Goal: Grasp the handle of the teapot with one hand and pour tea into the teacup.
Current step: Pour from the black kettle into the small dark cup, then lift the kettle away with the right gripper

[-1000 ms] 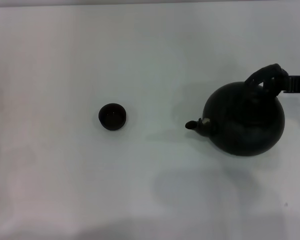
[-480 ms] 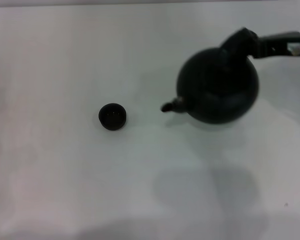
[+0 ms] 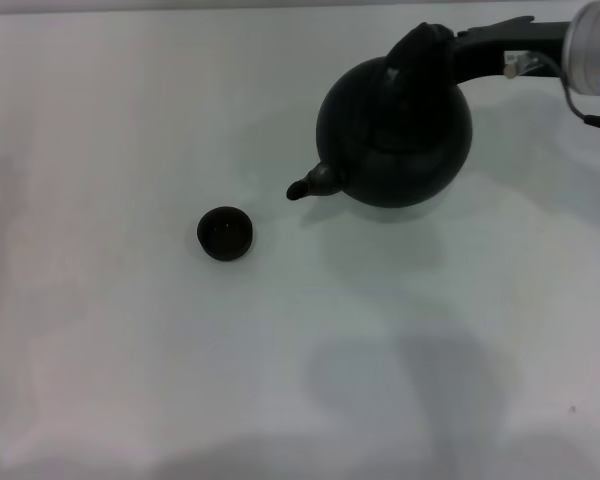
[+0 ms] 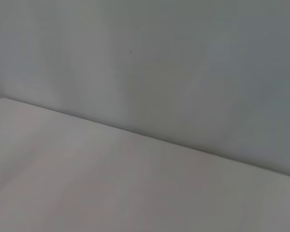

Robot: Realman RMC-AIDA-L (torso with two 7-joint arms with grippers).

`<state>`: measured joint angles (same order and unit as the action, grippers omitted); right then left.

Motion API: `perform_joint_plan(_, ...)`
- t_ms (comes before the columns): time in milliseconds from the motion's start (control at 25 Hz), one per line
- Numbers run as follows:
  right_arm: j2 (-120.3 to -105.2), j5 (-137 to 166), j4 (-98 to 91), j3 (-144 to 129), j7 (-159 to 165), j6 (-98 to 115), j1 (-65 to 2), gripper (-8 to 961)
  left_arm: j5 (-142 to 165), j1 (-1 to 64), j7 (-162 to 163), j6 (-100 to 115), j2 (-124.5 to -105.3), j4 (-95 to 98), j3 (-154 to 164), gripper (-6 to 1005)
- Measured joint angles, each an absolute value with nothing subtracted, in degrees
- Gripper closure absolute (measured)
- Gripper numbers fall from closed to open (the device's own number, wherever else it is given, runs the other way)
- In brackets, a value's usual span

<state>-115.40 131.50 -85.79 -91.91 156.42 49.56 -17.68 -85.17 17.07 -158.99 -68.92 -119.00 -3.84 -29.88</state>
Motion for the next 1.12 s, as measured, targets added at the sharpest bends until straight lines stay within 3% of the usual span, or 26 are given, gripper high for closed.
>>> perform_joint_plan(1120,-115.59,139.8,-82.8,-109.8,156.1,27.9,-21.8,733,-85.2,17.2,-159.0,-68.9,-119.0,-4.0,-29.9,138)
